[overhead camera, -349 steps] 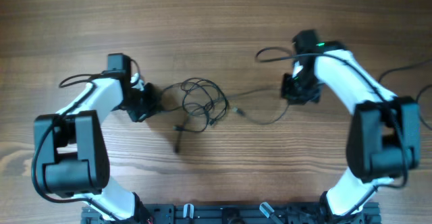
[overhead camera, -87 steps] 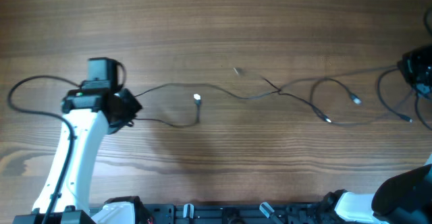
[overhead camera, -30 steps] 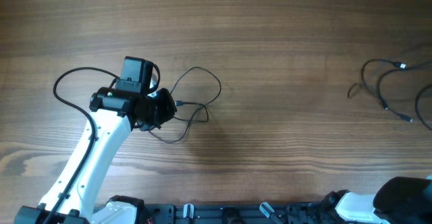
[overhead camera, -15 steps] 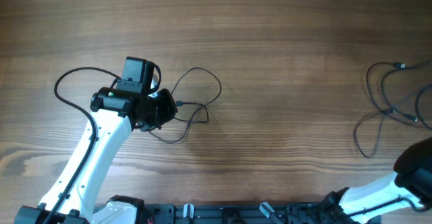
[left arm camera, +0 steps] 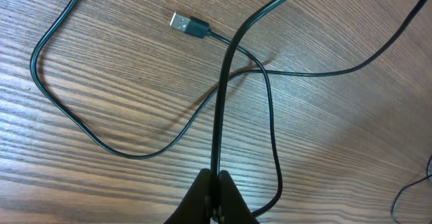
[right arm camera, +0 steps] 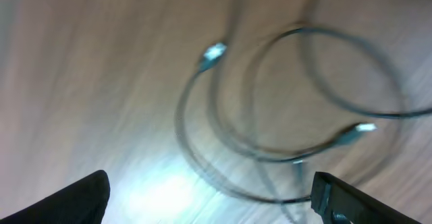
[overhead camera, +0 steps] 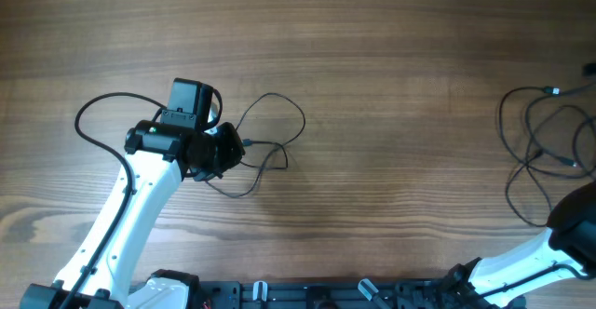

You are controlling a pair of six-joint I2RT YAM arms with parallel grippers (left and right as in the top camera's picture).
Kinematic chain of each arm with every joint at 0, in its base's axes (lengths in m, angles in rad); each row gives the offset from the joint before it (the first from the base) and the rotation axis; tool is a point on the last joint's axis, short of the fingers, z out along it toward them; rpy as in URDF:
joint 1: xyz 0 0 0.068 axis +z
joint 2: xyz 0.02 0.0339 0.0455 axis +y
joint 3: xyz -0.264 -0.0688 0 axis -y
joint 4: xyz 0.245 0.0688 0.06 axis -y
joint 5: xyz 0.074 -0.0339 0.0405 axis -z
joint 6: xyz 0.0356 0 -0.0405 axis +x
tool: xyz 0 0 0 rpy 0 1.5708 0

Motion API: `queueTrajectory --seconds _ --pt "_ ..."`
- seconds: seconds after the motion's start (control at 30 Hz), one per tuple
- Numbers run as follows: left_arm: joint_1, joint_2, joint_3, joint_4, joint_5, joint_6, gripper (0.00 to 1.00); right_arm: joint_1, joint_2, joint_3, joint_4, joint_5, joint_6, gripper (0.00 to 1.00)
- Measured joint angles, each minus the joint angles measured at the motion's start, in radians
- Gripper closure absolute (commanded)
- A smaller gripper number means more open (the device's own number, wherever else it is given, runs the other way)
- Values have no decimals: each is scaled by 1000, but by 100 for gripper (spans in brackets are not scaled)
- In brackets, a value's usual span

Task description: Untangle cables

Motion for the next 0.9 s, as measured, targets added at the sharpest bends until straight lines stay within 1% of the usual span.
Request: queueTrajectory --seconds 0.13,0.2,0.3,0.4,0.47,0.57,0.6,0.63,0.67,0.7,0.77,0.83,0.9 --pt "0 0 0 8 0 0 96 51 0 0 -56 -99 -61 3" --pt "0 0 0 29 1 0 96 94 0 0 -97 -128 -97 1" --pt "0 0 -1 110 42 0 96 174 0 0 -144 -156 -153 0" --pt "-13 1 -5 258 163 22 96 258 0 0 -176 -171 -193 0" --pt "-32 1 -4 329 235 33 96 308 0 0 -181 -176 -207 0" --pt "-85 1 -4 388 322 48 96 377 0 0 -184 -182 -231 0" --pt "-113 1 -4 393 345 54 88 397 0 0 -187 -182 -238 0" --pt "-139 1 -4 393 364 66 78 414 0 0 -188 -182 -242 0" --pt "-160 1 -4 393 375 84 60 423 0 0 -189 -182 -245 0" --pt "-189 1 -4 393 386 100 53 445 0 0 -190 -182 -251 0" --pt "-226 1 -4 388 392 130 46 473 0 0 -198 -182 -254 0" --pt "-252 1 -4 373 376 149 43 498 0 0 -210 -182 -267 0" --pt "-259 1 -4 346 333 158 43 534 0 0 -235 -182 -279 0"
